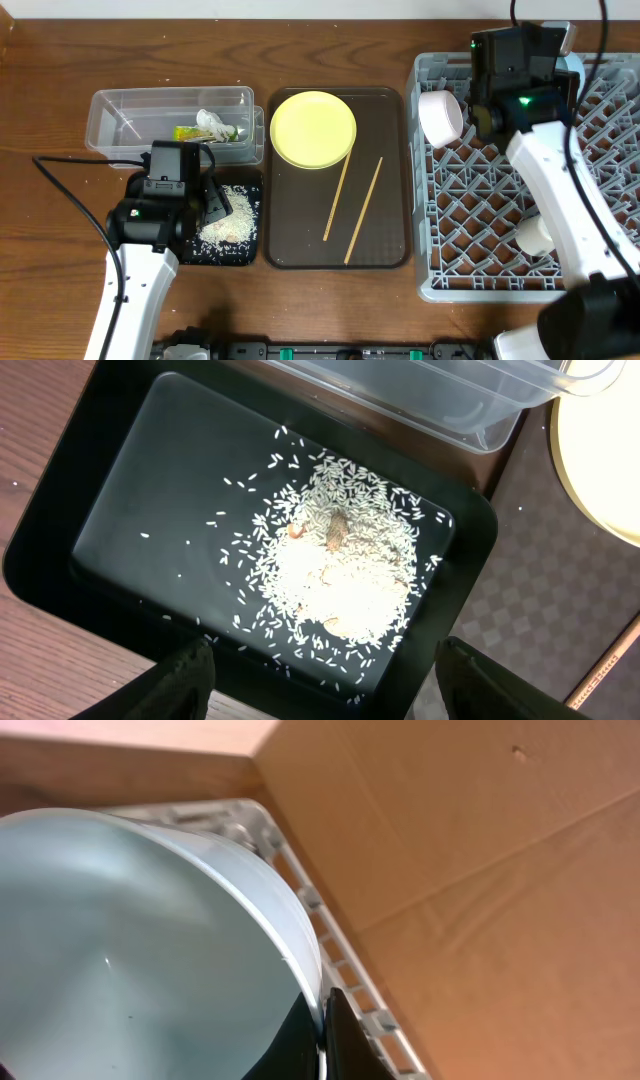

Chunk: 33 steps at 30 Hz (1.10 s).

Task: Sort waste into correct bins and load items into the dishwasher rack
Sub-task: 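Carry the light-blue bowl with the right gripper and set it in the rack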

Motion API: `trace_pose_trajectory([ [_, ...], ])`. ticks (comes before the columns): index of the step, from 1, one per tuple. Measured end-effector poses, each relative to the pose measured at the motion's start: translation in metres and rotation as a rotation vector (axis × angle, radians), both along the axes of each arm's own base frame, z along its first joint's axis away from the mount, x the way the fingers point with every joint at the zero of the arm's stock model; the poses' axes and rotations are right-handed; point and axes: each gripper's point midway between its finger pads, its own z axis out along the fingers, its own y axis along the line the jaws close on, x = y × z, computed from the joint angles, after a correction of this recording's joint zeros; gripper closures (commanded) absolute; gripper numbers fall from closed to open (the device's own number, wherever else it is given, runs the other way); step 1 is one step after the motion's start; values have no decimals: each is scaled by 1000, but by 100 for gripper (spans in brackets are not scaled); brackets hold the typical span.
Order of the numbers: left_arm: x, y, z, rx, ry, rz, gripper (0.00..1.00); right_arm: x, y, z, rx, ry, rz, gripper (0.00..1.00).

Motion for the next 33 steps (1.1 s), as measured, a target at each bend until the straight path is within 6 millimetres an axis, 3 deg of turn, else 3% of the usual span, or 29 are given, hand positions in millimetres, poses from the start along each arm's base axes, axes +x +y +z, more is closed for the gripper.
trace_pose_trajectory([
  [9,0,0,0,0,0,0,27,19,-4,-61,-81,167,-39,99],
  [14,0,0,0,0,0,0,27,24,-4,-80,-94,215,-40,99],
  [26,0,0,0,0,1,0,27,26,-3,-82,-88,197,-44,99],
  [33,-1,0,0,0,5,0,27,37,-4,-71,-90,74,-66,99],
])
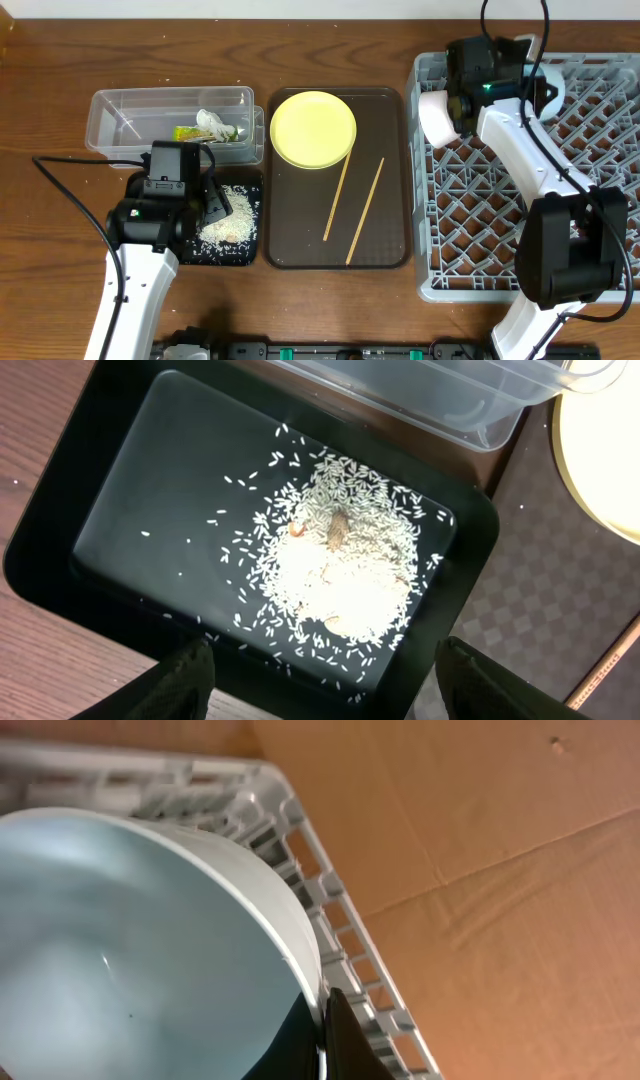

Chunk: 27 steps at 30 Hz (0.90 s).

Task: Sort waste into correct bins and load items into the dishwasher rack
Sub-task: 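Carry the light-blue bowl with the right gripper and set it in the rack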

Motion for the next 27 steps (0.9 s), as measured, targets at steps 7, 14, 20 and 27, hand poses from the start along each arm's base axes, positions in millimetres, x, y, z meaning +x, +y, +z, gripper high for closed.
trace_pose_trajectory([
  [7,0,0,0,0,2,0,27,6,1,5,-2,-40,4,99],
  [14,0,0,0,0,2,0,27,10,1,-7,-8,-10,6,99],
  [20,0,0,0,0,2,0,27,11,1,-28,-39,55,-3,99],
  [27,0,0,0,0,2,0,27,10,11,-35,-16,97,32,99],
])
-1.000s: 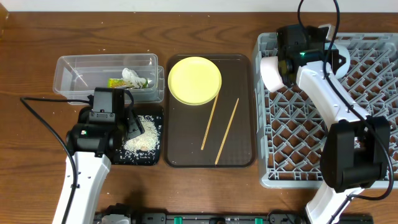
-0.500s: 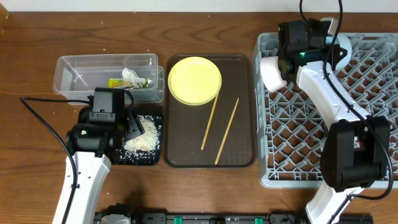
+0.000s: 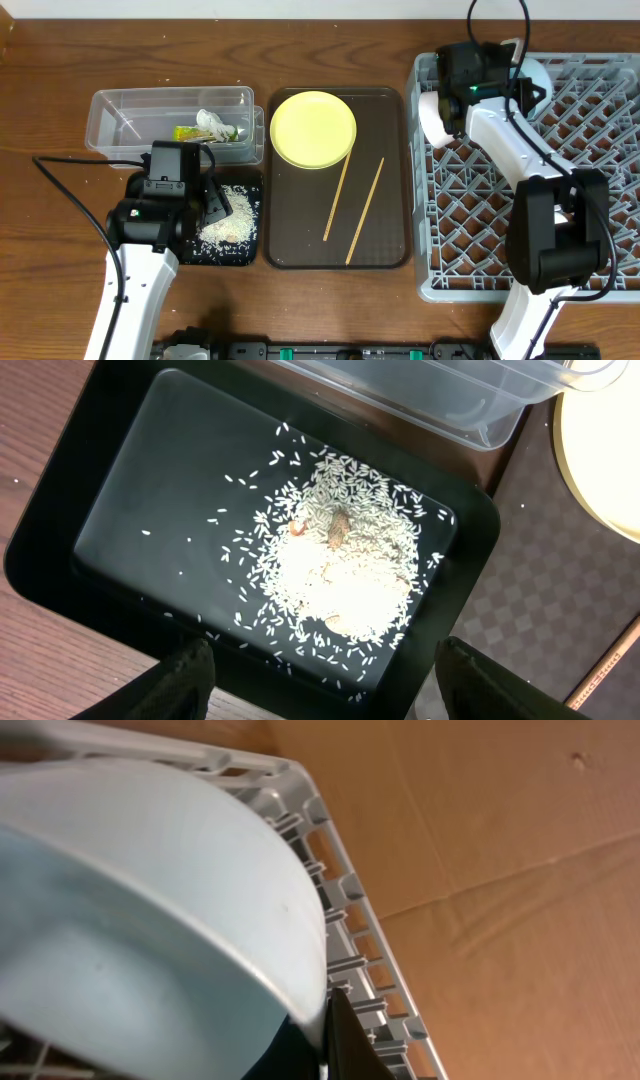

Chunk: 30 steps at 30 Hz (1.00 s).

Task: Sort waste into correct bins and load items into the dishwasher rack
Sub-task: 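Carry the light-blue bowl with the right gripper and set it in the rack, then reach the right gripper to the brown tray and grasp one chopstick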

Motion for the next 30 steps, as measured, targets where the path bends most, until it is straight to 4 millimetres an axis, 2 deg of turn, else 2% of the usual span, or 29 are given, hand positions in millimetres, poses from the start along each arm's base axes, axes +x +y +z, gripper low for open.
trace_pose_trajectory([
  [3,0,0,0,0,-1,0,27,-6,10,-8,27,44,21,95],
  [4,0,0,0,0,-1,0,27,-8,13,-12,41,51,27,87],
  [7,0,0,0,0,-1,0,27,-13,23,-28,128,90,51,45],
  [10,0,0,0,0,-2,0,27,-18,31,-35,230,115,76,24],
  [11,0,0,0,0,-2,0,27,-20,34,-34,262,116,84,21],
  [16,0,0,0,0,-1,0,26,-34,58,-1,496,59,176,19],
  [19,0,0,0,0,-2,0,26,-40,88,20,706,15,286,23],
  [21,0,0,0,0,-2,0,26,-45,117,28,860,11,377,26],
  [23,0,0,0,0,-1,0,26,-50,153,30,997,41,471,34],
  [24,0,0,0,0,-2,0,26,-55,175,28,1064,76,524,34],
  [27,0,0,0,0,-1,0,26,-74,224,18,1187,183,608,35],
  [30,0,0,0,0,-1,0,26,-95,259,5,1245,284,631,36],
])
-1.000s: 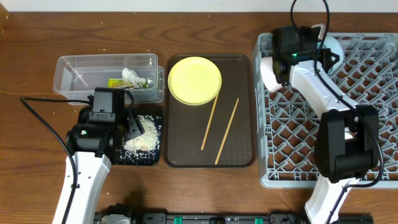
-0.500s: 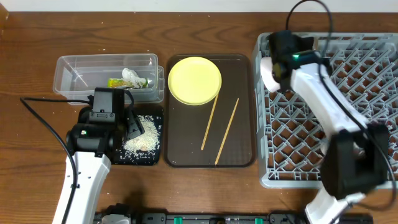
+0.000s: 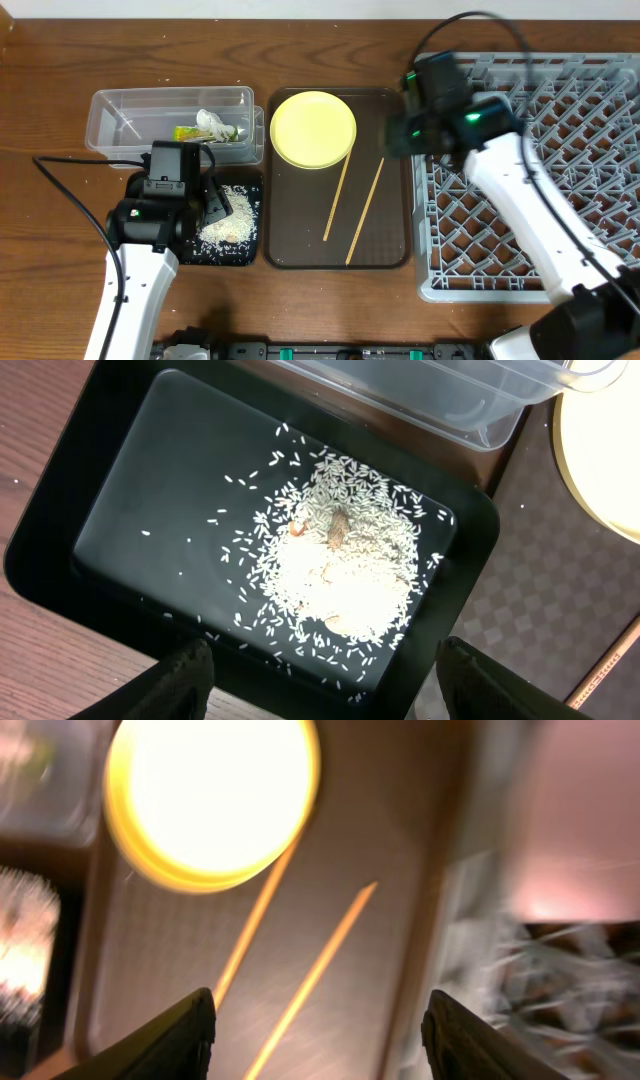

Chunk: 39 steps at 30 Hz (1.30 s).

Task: Sort waste into correct bins and load items into the dishwasher rack
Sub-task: 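Reach the right gripper to the brown tray and grasp one chopstick, then carry the chopstick with the right gripper and stand it in the rack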

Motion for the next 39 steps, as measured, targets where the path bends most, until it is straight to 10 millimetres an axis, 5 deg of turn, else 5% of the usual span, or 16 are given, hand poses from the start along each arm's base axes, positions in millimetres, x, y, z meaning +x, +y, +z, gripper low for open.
trace_pose_trajectory([
  [12,0,0,0,0,0,0,26,-55,44,-105,-162,334,-96,36],
  [20,0,0,0,0,0,0,26,-68,42,-156,-249,454,-168,43],
  [26,0,0,0,0,0,0,26,-70,41,-171,-262,485,-193,56],
  [34,0,0,0,0,0,0,26,-68,45,-173,-238,476,-209,99],
  [39,0,0,0,0,0,0,26,-68,45,-172,-234,474,-212,99],
])
